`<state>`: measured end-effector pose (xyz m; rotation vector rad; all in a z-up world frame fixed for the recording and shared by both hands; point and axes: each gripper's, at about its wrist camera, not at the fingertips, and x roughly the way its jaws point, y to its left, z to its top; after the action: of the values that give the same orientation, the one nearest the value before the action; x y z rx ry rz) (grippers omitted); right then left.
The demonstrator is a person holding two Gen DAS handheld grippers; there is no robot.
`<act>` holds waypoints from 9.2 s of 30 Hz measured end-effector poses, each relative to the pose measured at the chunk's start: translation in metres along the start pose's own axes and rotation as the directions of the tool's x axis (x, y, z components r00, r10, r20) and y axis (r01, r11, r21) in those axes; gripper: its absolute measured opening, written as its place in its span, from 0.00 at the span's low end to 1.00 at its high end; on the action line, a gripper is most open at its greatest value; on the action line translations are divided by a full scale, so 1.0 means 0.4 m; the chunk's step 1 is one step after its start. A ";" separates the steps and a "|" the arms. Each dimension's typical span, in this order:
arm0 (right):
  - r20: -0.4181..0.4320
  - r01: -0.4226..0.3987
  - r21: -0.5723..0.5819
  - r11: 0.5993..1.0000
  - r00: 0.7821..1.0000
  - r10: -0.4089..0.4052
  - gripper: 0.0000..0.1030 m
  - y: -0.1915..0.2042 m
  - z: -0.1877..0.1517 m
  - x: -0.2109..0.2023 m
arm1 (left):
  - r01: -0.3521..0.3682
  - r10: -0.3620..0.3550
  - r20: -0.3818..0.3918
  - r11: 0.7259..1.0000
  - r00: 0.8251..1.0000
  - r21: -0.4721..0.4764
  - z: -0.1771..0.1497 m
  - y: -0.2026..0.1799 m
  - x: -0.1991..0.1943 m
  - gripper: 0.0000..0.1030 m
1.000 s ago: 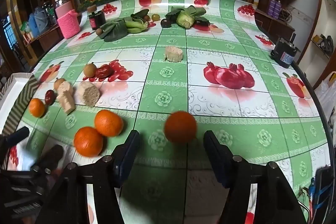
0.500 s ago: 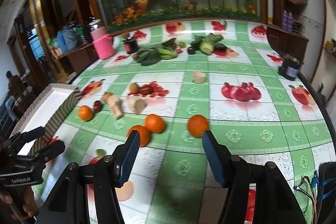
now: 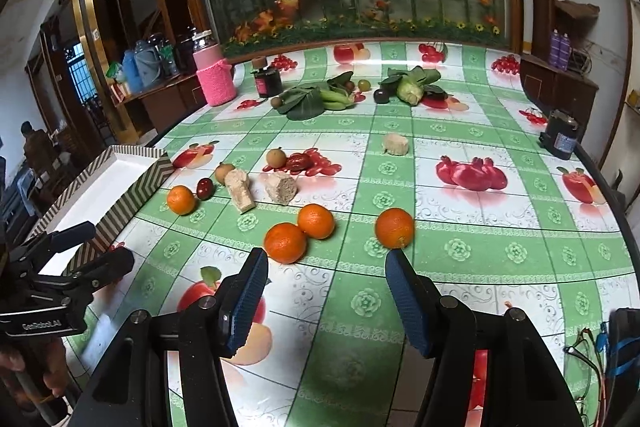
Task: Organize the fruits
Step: 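Move both tools toward separate oranges on the tablecloth, then close the left tool on one orange while the right tool grasps another orange, then carry both oranges over the white tray and open both tools to release them, then move both open tools back over the tablecloth toward the remaining oranges, then grasp an orange with the left tool while the right tool grasps another orange, then carry both oranges into the white tray and open both tools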
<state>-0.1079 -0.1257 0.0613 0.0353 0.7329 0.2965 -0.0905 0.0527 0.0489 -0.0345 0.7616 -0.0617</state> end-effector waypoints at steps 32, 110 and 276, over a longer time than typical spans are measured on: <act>-0.211 -0.043 -0.031 0.999 0.977 0.035 0.53 0.060 0.023 0.190 | -0.035 0.034 -0.138 0.999 0.990 -0.006 0.101 0.052 0.147 1.00; -0.381 -0.464 -0.341 0.818 0.863 0.330 0.31 0.672 0.180 0.421 | -0.309 0.253 -0.236 0.921 0.938 -0.238 0.050 0.483 0.053 0.31; -0.282 -0.517 -0.204 0.832 0.845 0.456 0.30 0.555 0.083 0.203 | -0.337 0.325 -0.097 0.928 0.941 -0.161 -0.026 0.429 -0.084 0.28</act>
<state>-0.0853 0.1119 0.0627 -0.0750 0.8951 0.9088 -0.1145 0.2259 0.0551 -0.0714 0.8310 0.3292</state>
